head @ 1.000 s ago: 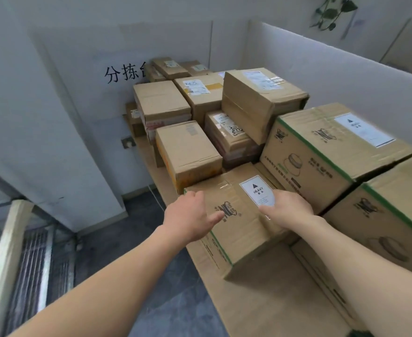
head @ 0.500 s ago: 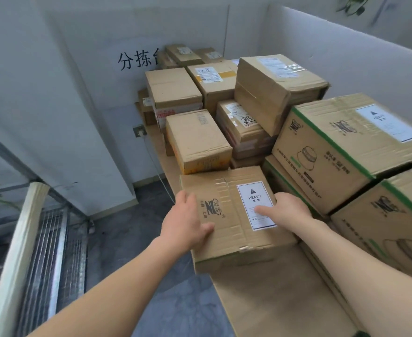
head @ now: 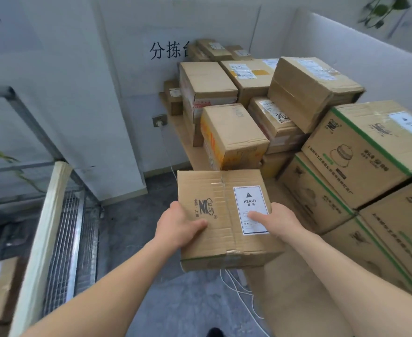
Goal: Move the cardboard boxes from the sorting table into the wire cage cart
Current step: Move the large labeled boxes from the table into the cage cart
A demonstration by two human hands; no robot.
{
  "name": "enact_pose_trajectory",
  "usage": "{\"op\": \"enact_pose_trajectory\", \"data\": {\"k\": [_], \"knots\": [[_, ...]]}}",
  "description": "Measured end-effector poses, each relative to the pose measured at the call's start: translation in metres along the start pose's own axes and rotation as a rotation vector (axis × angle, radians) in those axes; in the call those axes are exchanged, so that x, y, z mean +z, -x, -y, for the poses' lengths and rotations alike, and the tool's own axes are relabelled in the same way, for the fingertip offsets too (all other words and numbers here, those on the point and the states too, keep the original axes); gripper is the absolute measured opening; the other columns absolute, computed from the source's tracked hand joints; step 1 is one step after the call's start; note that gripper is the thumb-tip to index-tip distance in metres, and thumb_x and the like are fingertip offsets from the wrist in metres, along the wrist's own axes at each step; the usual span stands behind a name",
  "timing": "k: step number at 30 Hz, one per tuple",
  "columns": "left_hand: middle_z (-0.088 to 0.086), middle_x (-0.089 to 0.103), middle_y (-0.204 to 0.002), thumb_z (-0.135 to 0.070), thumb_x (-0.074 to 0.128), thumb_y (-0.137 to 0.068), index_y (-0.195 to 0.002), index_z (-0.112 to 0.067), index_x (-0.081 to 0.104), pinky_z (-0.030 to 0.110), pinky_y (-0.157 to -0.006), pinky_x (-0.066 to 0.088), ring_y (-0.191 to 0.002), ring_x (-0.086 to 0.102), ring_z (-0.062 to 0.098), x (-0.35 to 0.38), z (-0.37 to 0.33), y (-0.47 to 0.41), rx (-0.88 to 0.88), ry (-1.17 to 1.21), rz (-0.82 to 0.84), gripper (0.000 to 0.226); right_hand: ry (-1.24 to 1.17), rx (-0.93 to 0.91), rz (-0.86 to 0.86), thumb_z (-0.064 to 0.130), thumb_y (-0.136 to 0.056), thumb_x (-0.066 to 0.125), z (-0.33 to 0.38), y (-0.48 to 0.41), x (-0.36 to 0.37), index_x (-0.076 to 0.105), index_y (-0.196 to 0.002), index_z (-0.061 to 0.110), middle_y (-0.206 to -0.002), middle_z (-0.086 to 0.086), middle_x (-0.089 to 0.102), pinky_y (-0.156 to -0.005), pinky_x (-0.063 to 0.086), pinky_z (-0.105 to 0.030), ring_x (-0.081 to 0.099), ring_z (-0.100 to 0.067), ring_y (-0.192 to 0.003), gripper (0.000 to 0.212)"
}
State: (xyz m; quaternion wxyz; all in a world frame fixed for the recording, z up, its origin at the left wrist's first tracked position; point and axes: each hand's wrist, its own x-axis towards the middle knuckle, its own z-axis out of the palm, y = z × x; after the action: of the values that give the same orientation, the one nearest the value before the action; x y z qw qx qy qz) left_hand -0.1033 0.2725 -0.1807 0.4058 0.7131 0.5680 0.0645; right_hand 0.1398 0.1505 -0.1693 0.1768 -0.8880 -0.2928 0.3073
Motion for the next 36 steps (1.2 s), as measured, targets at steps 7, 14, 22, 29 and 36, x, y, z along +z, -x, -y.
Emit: {"op": "enact_pose_trajectory", "data": {"k": [7,14,22,29,36], "knots": [[-0.006,0.051,-0.096,-0.06,0.079,-0.069,-0.102,-0.019,0.041,0.031,-0.072,0.038,-0.096,0.054,0.021,-0.081,0.072,0.011,-0.09,-0.032,-0.117,0.066,0.063,-0.147,0.085,0.059,-0.074,0.077,0.084,0.024,0.071,0.07,-0.093,0.027,-0.097,0.009,0.073,-0.081,0.053,-0.033,0.067,-0.017,-0.091,0.038],[-0.001,0.067,-0.108,-0.059,0.083,-0.064,-0.111,-0.016,0.056,0.035,-0.08,0.054,-0.098,0.064,0.021,-0.175,0.144,0.031,-0.2,0.077,-0.276,0.069,0.085,-0.36,0.145,0.058,-0.073,0.08,0.201,0.05,0.128,0.057,-0.08,0.029,-0.083,0.017,0.06,-0.067,0.044,-0.031,0.061,-0.011,-0.081,0.038],[-0.003,0.067,-0.103,-0.056,0.083,-0.068,-0.102,-0.021,0.056,0.031,-0.069,0.045,-0.09,0.061,0.017,-0.259,0.201,0.047,-0.299,0.121,-0.471,0.056,0.133,-0.588,0.247,0.061,-0.074,0.077,0.318,0.066,0.183,0.059,-0.102,0.029,-0.096,0.015,0.064,-0.065,0.046,-0.028,0.061,-0.007,-0.086,0.047],[0.0,0.066,-0.108,-0.055,0.082,-0.07,-0.106,-0.016,0.055,0.032,-0.073,0.045,-0.095,0.062,0.022,-0.303,0.239,0.033,-0.428,0.154,-0.597,0.06,0.206,-0.732,0.343,0.056,-0.072,0.078,0.404,0.048,0.231,0.066,-0.093,0.027,-0.094,0.013,0.07,-0.072,0.05,-0.033,0.066,-0.012,-0.086,0.038],[-0.008,0.072,-0.106,-0.047,0.082,-0.074,-0.107,-0.024,0.069,0.032,-0.08,0.053,-0.096,0.066,0.014,-0.332,0.265,0.003,-0.529,0.257,-0.708,0.042,0.27,-0.856,0.514,0.056,-0.066,0.078,0.495,0.012,0.28,0.068,-0.088,0.03,-0.081,0.02,0.071,-0.067,0.048,-0.03,0.065,-0.005,-0.082,0.035]]}}
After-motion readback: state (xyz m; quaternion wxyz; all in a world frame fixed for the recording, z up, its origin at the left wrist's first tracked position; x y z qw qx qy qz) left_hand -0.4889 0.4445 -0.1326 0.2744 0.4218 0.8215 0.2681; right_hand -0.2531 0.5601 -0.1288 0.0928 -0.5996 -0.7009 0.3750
